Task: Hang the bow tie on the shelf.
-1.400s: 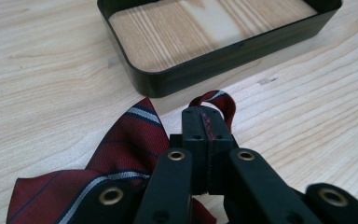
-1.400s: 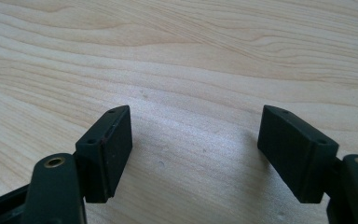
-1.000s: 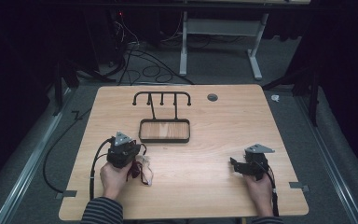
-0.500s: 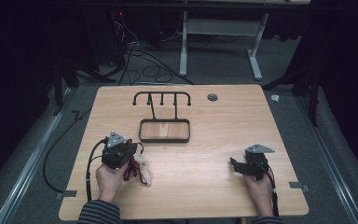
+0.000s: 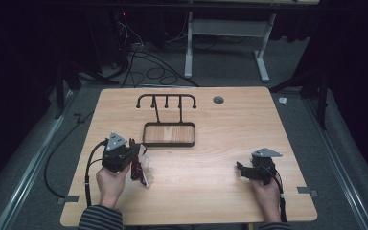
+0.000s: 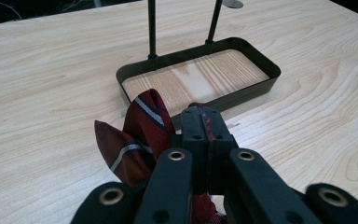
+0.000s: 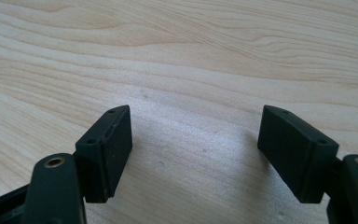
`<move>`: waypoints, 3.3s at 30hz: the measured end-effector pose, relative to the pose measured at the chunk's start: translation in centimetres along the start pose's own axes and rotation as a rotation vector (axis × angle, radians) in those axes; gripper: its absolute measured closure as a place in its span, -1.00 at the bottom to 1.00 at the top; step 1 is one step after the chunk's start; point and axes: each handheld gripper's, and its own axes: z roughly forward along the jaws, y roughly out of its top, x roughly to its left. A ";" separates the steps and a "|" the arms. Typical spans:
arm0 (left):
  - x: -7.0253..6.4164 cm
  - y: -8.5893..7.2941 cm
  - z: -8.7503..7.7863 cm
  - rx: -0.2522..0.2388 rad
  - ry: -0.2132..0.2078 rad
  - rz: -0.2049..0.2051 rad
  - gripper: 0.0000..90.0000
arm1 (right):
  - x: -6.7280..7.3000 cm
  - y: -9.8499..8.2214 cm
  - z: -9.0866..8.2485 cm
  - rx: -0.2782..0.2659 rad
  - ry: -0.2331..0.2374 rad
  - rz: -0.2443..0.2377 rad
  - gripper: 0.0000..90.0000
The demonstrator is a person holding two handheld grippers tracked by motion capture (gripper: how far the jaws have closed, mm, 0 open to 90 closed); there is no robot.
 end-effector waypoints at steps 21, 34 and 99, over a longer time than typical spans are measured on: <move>-0.4 2.3 -1.3 -0.055 -0.024 0.017 1.00 | 0.0 0.0 0.0 0.001 0.001 0.002 -0.39; -0.9 4.0 -1.4 -0.074 -0.041 0.046 1.00 | 0.0 0.0 0.0 0.001 0.001 -0.002 -0.40; -3.1 12.7 3.9 -0.080 -0.077 0.117 1.00 | 0.0 0.0 0.0 0.002 0.002 -0.001 -0.40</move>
